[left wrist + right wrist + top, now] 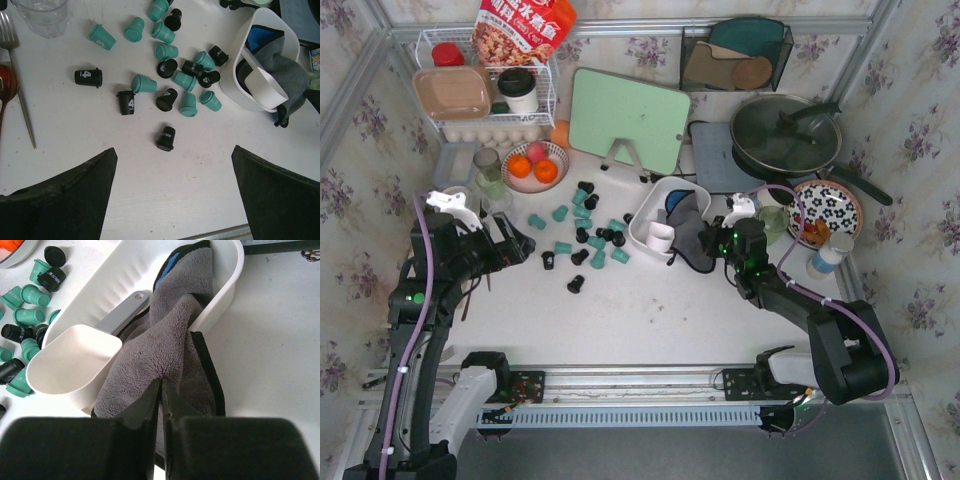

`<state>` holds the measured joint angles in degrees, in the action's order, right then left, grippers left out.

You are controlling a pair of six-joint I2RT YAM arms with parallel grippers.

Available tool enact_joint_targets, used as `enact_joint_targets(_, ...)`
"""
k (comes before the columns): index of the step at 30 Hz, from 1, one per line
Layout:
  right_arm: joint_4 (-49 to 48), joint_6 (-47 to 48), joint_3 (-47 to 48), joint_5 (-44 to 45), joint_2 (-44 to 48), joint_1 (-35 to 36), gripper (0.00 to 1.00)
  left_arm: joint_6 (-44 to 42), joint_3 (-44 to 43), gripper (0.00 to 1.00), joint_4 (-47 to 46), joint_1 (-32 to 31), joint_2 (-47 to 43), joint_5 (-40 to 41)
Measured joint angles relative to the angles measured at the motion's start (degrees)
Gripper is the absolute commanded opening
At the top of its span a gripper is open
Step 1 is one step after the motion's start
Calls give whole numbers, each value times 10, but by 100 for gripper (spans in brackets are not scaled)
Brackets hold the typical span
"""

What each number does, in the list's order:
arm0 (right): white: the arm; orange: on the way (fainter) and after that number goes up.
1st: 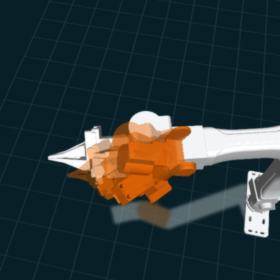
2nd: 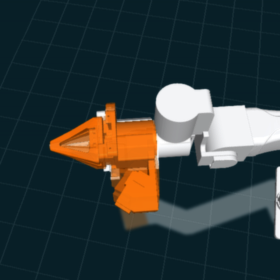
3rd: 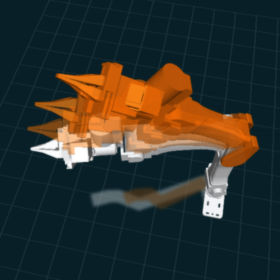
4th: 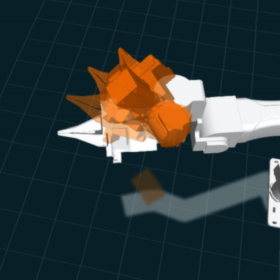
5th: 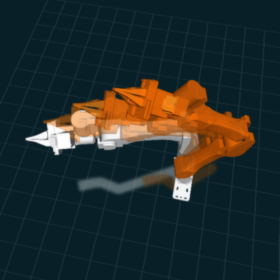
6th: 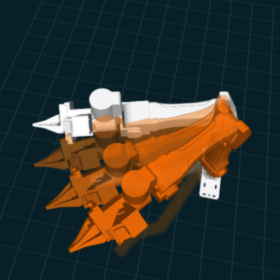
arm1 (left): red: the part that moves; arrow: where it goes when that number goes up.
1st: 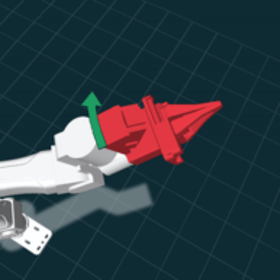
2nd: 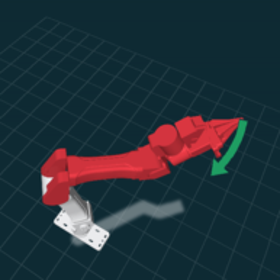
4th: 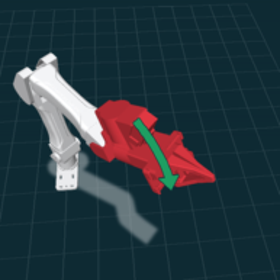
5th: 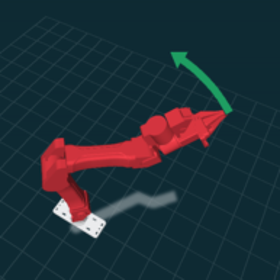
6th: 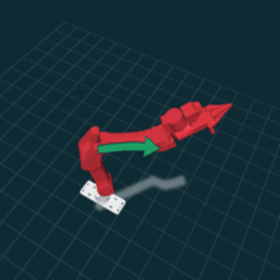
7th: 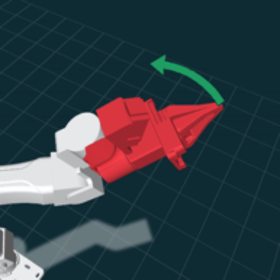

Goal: Mix the coffee capsules in the storage basket

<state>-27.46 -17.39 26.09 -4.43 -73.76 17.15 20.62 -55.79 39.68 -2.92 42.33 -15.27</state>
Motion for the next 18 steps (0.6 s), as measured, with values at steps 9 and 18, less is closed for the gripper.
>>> enact_joint_targets(9, 57, 4, 66, -5, 12, 0, 0, 0, 0, 100, 0, -1, 0, 2)
enact_joint_targets(18, 133, 47, 208, 15, 55, 0, 0, -1, 0, 100, 0, -1, -1, 4)
